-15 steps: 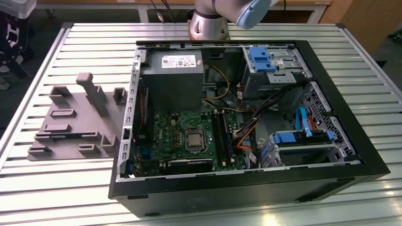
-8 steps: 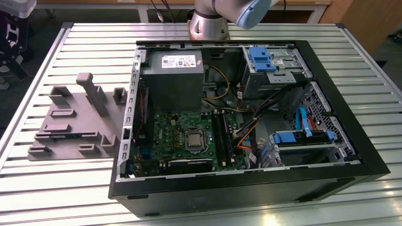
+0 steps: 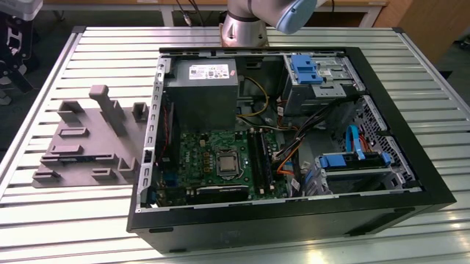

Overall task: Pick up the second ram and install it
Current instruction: 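Pick up the second ram and move it above second insertion slot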

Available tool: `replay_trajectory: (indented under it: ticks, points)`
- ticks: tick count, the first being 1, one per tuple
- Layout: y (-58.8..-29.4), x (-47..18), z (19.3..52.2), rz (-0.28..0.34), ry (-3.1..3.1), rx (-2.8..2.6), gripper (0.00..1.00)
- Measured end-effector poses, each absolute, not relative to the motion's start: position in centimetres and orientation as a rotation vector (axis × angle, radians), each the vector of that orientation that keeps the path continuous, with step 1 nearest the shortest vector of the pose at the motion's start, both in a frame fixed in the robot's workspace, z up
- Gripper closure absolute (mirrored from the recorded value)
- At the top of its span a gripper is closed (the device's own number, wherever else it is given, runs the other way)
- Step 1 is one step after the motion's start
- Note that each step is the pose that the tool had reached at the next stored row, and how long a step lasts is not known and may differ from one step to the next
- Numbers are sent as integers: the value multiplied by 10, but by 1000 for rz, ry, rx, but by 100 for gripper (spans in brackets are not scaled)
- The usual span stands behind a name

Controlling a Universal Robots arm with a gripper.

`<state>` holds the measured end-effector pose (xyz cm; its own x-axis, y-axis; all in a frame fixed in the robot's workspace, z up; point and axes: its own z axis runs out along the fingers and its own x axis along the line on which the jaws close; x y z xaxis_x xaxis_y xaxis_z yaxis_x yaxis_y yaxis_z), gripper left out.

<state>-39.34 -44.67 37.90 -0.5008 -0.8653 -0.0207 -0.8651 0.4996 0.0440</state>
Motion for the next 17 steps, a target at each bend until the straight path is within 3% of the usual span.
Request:
replay_trajectory:
  ticks: [17]
  points:
    - [-447,-393,379,-76,-2688,1615,89]
